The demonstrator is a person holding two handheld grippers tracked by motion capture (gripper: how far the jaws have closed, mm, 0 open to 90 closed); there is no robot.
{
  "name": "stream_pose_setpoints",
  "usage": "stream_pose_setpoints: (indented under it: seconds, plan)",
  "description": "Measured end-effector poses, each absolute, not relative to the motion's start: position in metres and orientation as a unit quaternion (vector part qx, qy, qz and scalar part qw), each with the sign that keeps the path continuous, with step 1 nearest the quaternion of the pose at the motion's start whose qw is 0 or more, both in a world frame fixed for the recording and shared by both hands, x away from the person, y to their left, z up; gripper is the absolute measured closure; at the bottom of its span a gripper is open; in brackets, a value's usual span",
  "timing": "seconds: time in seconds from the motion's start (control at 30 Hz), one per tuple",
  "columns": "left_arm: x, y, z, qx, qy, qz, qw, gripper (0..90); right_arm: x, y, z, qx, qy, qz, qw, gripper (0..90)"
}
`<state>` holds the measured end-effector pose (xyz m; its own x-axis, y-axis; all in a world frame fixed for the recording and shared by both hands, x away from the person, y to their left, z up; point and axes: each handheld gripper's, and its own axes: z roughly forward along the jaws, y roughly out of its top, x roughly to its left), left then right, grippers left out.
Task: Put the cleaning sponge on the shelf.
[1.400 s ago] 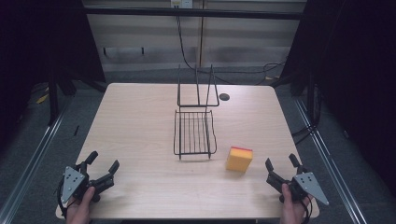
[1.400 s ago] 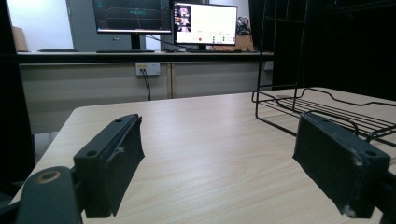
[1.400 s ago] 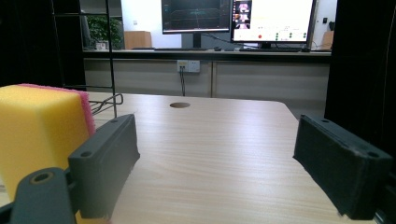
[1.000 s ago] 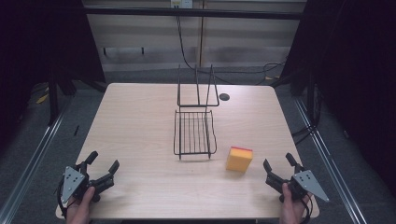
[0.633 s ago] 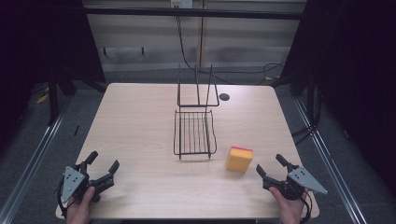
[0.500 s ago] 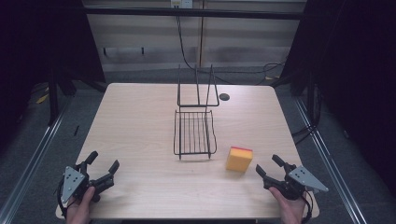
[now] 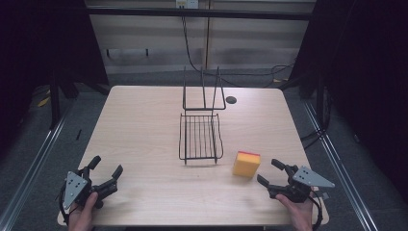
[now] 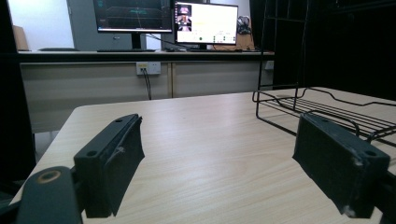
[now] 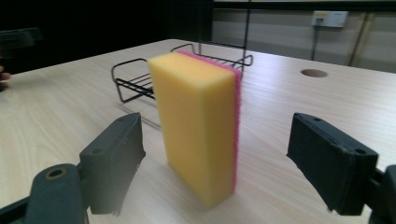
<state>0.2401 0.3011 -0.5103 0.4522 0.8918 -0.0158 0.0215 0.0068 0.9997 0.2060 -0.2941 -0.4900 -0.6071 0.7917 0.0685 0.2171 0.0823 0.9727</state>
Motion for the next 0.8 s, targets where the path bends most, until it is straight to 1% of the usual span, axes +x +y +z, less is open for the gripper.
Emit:
stream_pose_setpoints:
  seconds: [0.07,0.13,0.17,0.2,0.3,0.4,0.47,0.53,0.67,0.8]
  plan:
    - [0.24,0.301,-0.51,0.604,0.378,0.362,0.6,15.5,0.21,-0.294,-0.487,0.348,0.703,0.57,0.244,21.3]
    - [0.24,0.301,-0.51,0.604,0.378,0.362,0.6,15.5,0.213,-0.296,-0.485,0.337,0.707,0.577,0.233,22.0]
    - [0.24,0.301,-0.51,0.604,0.378,0.362,0.6,15.5,0.215,-0.296,-0.484,0.333,0.709,0.576,0.235,24.1]
    - [0.24,0.301,-0.51,0.604,0.378,0.362,0.6,15.5,0.217,-0.297,-0.483,0.323,0.714,0.579,0.223,28.1]
    - [0.24,0.301,-0.51,0.604,0.378,0.363,0.6,15.5,0.224,-0.299,-0.482,0.31,0.728,0.577,0.206,30.3]
    - [0.24,0.301,-0.51,0.604,0.378,0.363,0.6,15.5,0.229,-0.303,-0.482,0.304,0.725,0.585,0.2,31.5]
    - [0.24,0.301,-0.51,0.604,0.378,0.363,0.6,15.5,0.231,-0.305,-0.482,0.302,0.725,0.589,0.192,34.8]
    - [0.24,0.301,-0.51,0.604,0.378,0.363,0.6,15.5,0.234,-0.305,-0.482,0.294,0.731,0.586,0.186,33.9]
    - [0.24,0.301,-0.51,0.604,0.378,0.363,0.6,15.5,0.24,-0.302,-0.479,0.279,0.739,0.589,0.173,36.3]
    - [0.24,0.301,-0.51,0.604,0.377,0.364,0.6,15.5,0.246,-0.301,-0.477,0.273,0.743,0.587,0.167,36.5]
